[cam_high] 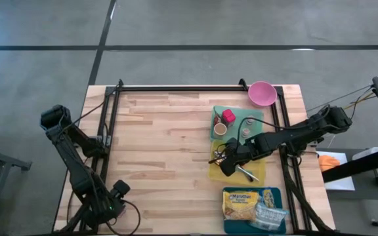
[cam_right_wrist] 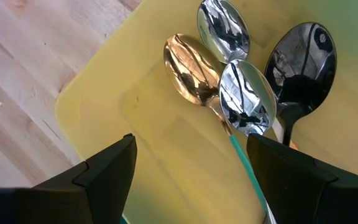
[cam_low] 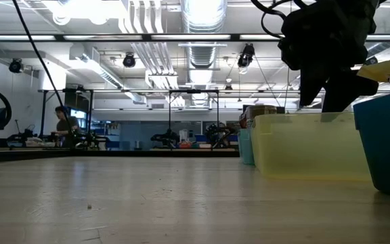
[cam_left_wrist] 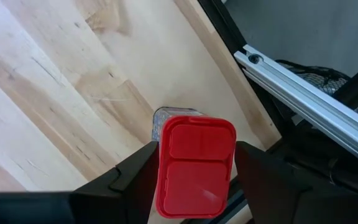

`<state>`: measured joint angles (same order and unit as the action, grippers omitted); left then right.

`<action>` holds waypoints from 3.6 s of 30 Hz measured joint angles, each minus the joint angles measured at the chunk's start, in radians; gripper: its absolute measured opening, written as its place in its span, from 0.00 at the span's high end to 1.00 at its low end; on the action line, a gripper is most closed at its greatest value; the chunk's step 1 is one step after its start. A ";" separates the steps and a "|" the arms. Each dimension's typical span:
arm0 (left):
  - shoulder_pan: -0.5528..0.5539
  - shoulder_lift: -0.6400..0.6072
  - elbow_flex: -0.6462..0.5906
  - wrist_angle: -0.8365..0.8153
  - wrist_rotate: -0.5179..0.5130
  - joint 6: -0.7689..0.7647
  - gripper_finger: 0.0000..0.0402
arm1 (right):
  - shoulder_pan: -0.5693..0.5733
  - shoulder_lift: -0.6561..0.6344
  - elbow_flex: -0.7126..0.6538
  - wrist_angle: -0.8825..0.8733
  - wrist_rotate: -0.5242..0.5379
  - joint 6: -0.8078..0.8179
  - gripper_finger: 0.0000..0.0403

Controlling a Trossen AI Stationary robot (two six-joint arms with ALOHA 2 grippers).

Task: Pick & Place Food Item
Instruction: Put the red seasoning can into the green bin

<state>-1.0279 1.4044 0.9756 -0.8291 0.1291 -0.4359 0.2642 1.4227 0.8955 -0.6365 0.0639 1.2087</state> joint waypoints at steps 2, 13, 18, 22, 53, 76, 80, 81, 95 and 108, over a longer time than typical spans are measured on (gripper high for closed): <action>0.000 0.000 0.000 -0.001 -0.003 -0.003 0.46 | 0.002 0.000 0.000 0.000 0.000 0.000 0.25; 0.000 0.000 0.000 -0.001 -0.006 0.018 0.14 | 0.011 0.000 0.000 0.000 0.018 0.001 0.25; 0.000 0.000 0.000 -0.001 -0.006 -0.011 0.03 | 0.011 0.000 0.000 0.000 0.018 -0.003 0.25; 0.000 0.000 0.000 0.000 -0.006 -0.038 0.10 | 0.011 0.000 0.000 0.000 0.018 -0.006 0.25; -0.071 0.065 -0.018 0.015 -0.059 0.039 0.22 | 0.013 0.000 0.000 -0.002 0.017 -0.039 0.25; -0.074 0.191 -0.053 0.055 -0.051 0.036 0.32 | 0.013 0.000 0.000 0.000 0.015 -0.040 0.25; -0.074 0.191 -0.053 0.055 -0.048 0.036 0.51 | 0.013 0.000 0.000 0.000 0.015 -0.038 0.25; -0.074 0.190 -0.053 0.055 -0.041 0.036 0.51 | 0.013 0.000 0.000 0.000 0.015 -0.034 0.25; 0.038 0.143 -0.042 0.051 -0.007 -0.116 0.51 | 0.016 0.000 0.000 0.225 0.014 -0.085 0.25; 0.539 -0.016 -0.042 0.257 -0.054 -0.149 0.51 | 0.085 0.000 0.000 0.546 0.015 -0.361 0.25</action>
<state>-0.4890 1.3887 0.9340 -0.5726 0.0755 -0.5848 0.3495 1.4231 0.8958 -0.0905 0.0794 0.8475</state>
